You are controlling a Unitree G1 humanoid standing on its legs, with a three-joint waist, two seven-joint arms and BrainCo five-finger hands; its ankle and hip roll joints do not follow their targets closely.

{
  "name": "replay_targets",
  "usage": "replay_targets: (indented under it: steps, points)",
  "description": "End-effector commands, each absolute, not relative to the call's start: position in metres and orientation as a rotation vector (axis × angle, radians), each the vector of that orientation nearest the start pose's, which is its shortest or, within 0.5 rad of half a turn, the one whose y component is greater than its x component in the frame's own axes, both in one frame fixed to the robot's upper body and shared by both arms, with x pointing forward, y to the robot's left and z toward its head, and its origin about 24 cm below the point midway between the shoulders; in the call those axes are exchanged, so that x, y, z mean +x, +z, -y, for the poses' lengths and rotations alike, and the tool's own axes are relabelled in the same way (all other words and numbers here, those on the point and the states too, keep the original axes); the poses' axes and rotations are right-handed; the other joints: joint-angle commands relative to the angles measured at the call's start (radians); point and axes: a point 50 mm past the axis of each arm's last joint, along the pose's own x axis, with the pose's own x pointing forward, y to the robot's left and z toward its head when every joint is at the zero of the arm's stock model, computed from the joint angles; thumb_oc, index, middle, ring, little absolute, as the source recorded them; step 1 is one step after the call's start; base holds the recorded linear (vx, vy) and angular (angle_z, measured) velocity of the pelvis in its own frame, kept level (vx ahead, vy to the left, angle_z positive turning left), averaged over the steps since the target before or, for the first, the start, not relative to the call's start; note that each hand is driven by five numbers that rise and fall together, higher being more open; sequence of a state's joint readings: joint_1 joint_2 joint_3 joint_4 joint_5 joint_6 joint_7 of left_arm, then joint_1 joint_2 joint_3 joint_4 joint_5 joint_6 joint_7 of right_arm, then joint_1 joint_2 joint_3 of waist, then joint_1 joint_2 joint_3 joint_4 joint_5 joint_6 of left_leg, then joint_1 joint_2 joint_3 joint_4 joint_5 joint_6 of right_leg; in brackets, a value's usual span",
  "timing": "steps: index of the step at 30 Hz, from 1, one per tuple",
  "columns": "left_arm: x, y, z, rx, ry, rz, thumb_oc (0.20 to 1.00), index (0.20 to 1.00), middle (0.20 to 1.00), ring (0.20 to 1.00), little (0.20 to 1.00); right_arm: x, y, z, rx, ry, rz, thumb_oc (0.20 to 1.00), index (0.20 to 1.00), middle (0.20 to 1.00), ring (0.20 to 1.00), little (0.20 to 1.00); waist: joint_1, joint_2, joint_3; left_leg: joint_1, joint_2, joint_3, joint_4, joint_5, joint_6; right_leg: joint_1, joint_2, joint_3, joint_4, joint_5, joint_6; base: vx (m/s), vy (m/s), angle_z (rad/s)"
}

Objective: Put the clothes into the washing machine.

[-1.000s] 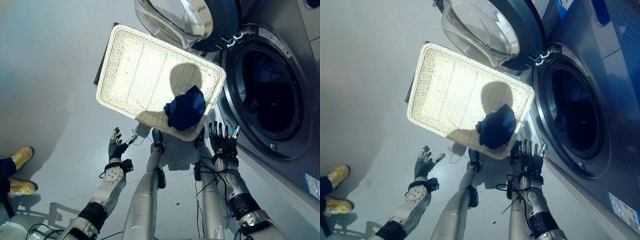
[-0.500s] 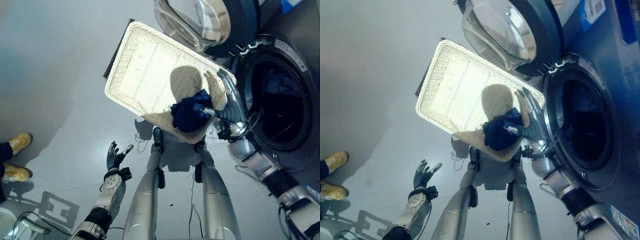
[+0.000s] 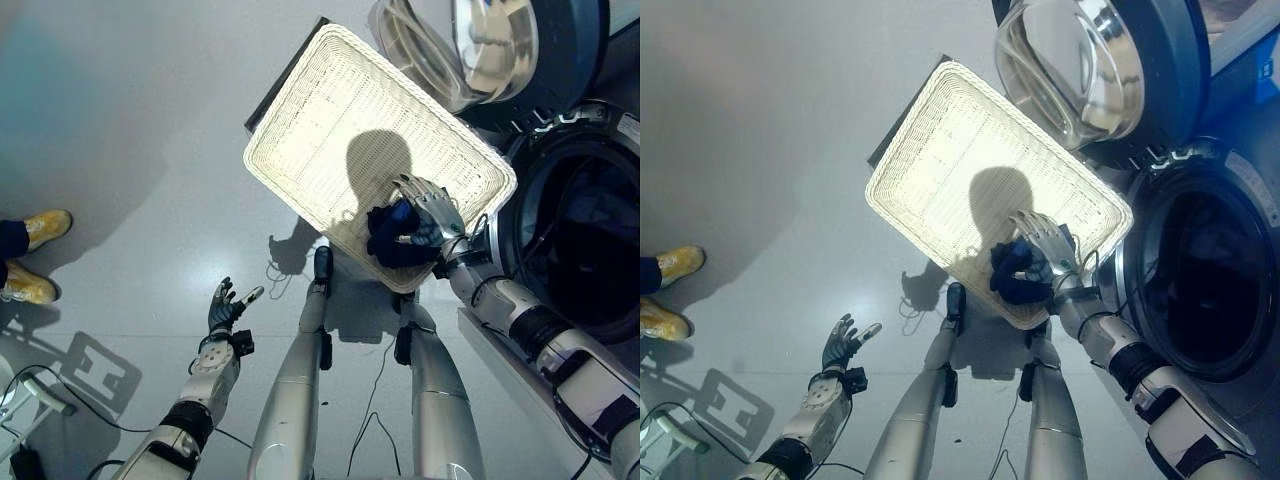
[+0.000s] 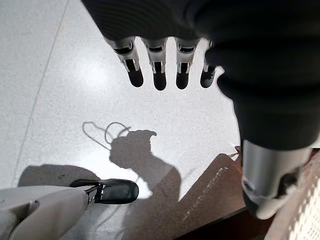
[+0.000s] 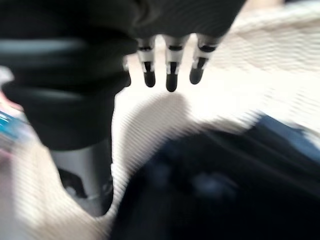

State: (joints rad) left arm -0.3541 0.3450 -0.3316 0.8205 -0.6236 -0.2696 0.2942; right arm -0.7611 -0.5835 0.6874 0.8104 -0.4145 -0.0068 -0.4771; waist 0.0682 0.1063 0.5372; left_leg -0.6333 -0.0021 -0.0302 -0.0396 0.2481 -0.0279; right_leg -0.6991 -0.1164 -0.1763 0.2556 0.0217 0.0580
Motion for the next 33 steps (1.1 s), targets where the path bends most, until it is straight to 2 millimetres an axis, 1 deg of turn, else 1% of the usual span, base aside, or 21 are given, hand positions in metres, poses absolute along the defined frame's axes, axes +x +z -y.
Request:
replay_targets:
  steps: [1, 3, 4, 7, 9, 10, 12, 13, 17, 20, 21, 22, 23, 28, 33]
  points:
    - [0.297, -0.019, -0.216, -0.060, 0.287, -0.270, 1.000, 1.000, 1.000, 1.000, 1.000, 0.369, 0.084, 0.219, -1.327, -0.097, 0.038, 1.000, 1.000, 1.000, 1.000, 1.000, 0.004, 0.038, -0.017, -0.028, -0.085, 0.087, 0.086, -0.112, -0.001, -0.002, 0.022, -0.035, -0.048, 0.030, 0.049, 0.02, -0.033, 0.16]
    - [0.299, -0.018, -0.212, -0.053, 0.274, -0.267, 1.000, 1.000, 1.000, 1.000, 1.000, 0.369, 0.074, 0.226, -1.299, -0.127, -0.062, 1.000, 1.000, 1.000, 1.000, 1.000, 0.012, 0.045, -0.017, -0.030, -0.087, 0.084, 0.084, -0.109, 0.000, -0.004, 0.021, -0.039, -0.047, 0.031, 0.047, 0.02, -0.021, 0.12]
    - [0.300, -0.018, -0.211, -0.052, 0.271, -0.268, 1.000, 1.000, 1.000, 1.000, 1.000, 0.369, 0.073, 0.228, -1.299, -0.133, -0.083, 1.000, 1.000, 1.000, 1.000, 1.000, 0.014, 0.047, -0.017, -0.031, -0.086, 0.083, 0.083, -0.108, 0.000, -0.005, 0.020, -0.040, -0.047, 0.032, 0.047, 0.02, -0.014, 0.09]
    - [0.303, -0.016, -0.200, -0.046, 0.244, -0.266, 1.000, 1.000, 1.000, 1.000, 1.000, 0.367, 0.061, 0.244, -1.302, -0.165, -0.260, 1.000, 1.000, 1.000, 1.000, 1.000, 0.026, 0.062, -0.017, -0.037, -0.088, 0.082, 0.083, -0.105, 0.002, -0.012, 0.013, -0.048, -0.044, 0.036, 0.047, 0.02, -0.013, 0.11]
    - [0.303, -0.016, -0.197, -0.047, 0.233, -0.267, 1.000, 1.000, 1.000, 1.000, 1.000, 0.365, 0.058, 0.250, -1.307, -0.184, -0.318, 1.000, 1.000, 1.000, 1.000, 1.000, 0.028, 0.069, -0.017, -0.038, -0.091, 0.079, 0.088, -0.105, 0.003, -0.015, 0.010, -0.048, -0.041, 0.037, 0.046, 0.02, 0.005, 0.09]
    - [0.303, -0.016, -0.194, -0.050, 0.225, -0.264, 1.000, 1.000, 1.000, 1.000, 1.000, 0.364, 0.056, 0.254, -1.338, -0.189, -0.362, 1.000, 1.000, 1.000, 1.000, 1.000, 0.030, 0.075, -0.017, -0.042, -0.093, 0.078, 0.091, -0.105, 0.003, -0.019, 0.008, -0.047, -0.039, 0.037, 0.045, 0.02, 0.011, 0.07]
    - [0.303, -0.016, -0.192, -0.052, 0.220, -0.261, 1.000, 1.000, 1.000, 1.000, 1.000, 0.363, 0.055, 0.257, -1.357, -0.187, -0.398, 1.000, 1.000, 1.000, 1.000, 1.000, 0.031, 0.078, -0.017, -0.043, -0.094, 0.079, 0.092, -0.105, 0.003, -0.021, 0.006, -0.048, -0.039, 0.037, 0.046, 0.01, 0.014, 0.06]
    - [0.304, -0.015, -0.189, -0.056, 0.208, -0.256, 1.000, 1.000, 1.000, 1.000, 1.000, 0.360, 0.052, 0.265, -1.407, -0.163, -0.488, 1.000, 1.000, 1.000, 1.000, 1.000, 0.034, 0.086, -0.017, -0.046, -0.094, 0.082, 0.092, -0.103, 0.004, -0.025, 0.003, -0.050, -0.038, 0.038, 0.045, 0.02, 0.014, 0.08]
    - [0.304, -0.013, -0.183, -0.056, 0.193, -0.250, 1.000, 1.000, 1.000, 1.000, 1.000, 0.359, 0.052, 0.272, -1.477, -0.128, -0.571, 1.000, 1.000, 1.000, 1.000, 1.000, 0.039, 0.097, -0.017, -0.049, -0.099, 0.076, 0.094, -0.101, 0.007, -0.031, 0.001, -0.048, -0.031, 0.037, 0.043, 0.02, 0.005, 0.07]
    - [0.304, -0.013, -0.181, -0.055, 0.180, -0.248, 1.000, 1.000, 1.000, 1.000, 1.000, 0.360, 0.053, 0.273, -1.521, -0.073, -0.610, 1.000, 1.000, 1.000, 1.000, 1.000, 0.043, 0.104, -0.017, -0.051, -0.101, 0.072, 0.091, -0.097, 0.008, -0.036, 0.001, -0.046, -0.029, 0.038, 0.042, 0.01, -0.002, 0.02]
    - [0.303, -0.013, -0.179, -0.054, 0.174, -0.247, 1.000, 1.000, 1.000, 1.000, 1.000, 0.361, 0.050, 0.270, -1.539, 0.008, -0.632, 0.824, 0.824, 0.824, 0.824, 0.824, 0.044, 0.106, -0.017, -0.052, -0.100, 0.071, 0.089, -0.095, 0.008, -0.037, 0.002, -0.043, -0.031, 0.040, 0.041, 0.02, -0.007, 0.06]
    - [0.303, -0.013, -0.178, -0.054, 0.174, -0.247, 1.000, 1.000, 1.000, 1.000, 1.000, 0.361, 0.050, 0.269, -1.545, 0.026, -0.638, 0.699, 0.699, 0.699, 0.699, 0.699, 0.045, 0.107, -0.017, -0.052, -0.101, 0.070, 0.088, -0.094, 0.008, -0.038, 0.003, -0.042, -0.032, 0.040, 0.041, 0.02, -0.013, 0.05]
    - [0.303, -0.013, -0.177, -0.052, 0.168, -0.249, 1.000, 1.000, 1.000, 1.000, 1.000, 0.362, 0.047, 0.263, -1.562, 0.095, -0.642, 0.200, 0.200, 0.200, 0.200, 0.200, 0.046, 0.107, -0.017, -0.052, -0.101, 0.069, 0.086, -0.092, 0.008, -0.039, 0.005, -0.040, -0.034, 0.042, 0.039, 0.00, 0.000, 0.00]
    - [0.306, -0.011, -0.177, -0.044, 0.161, -0.251, 1.000, 1.000, 1.000, 1.000, 1.000, 0.363, 0.043, 0.250, -1.548, 0.210, -0.636, 0.200, 0.200, 0.200, 0.200, 0.200, 0.043, 0.100, -0.017, -0.054, -0.101, 0.066, 0.089, -0.091, 0.009, -0.042, 0.012, -0.030, -0.038, 0.044, 0.034, 0.00, 0.000, 0.00]
    - [0.308, -0.008, -0.179, -0.039, 0.163, -0.252, 1.000, 1.000, 1.000, 1.000, 1.000, 0.365, 0.042, 0.243, -1.510, 0.247, -0.608, 0.200, 0.200, 0.200, 0.200, 0.200, 0.039, 0.088, -0.017, -0.047, -0.098, 0.064, 0.087, -0.090, 0.008, -0.034, 0.019, -0.024, -0.043, 0.045, 0.032, -0.01, -0.028, 0.01]
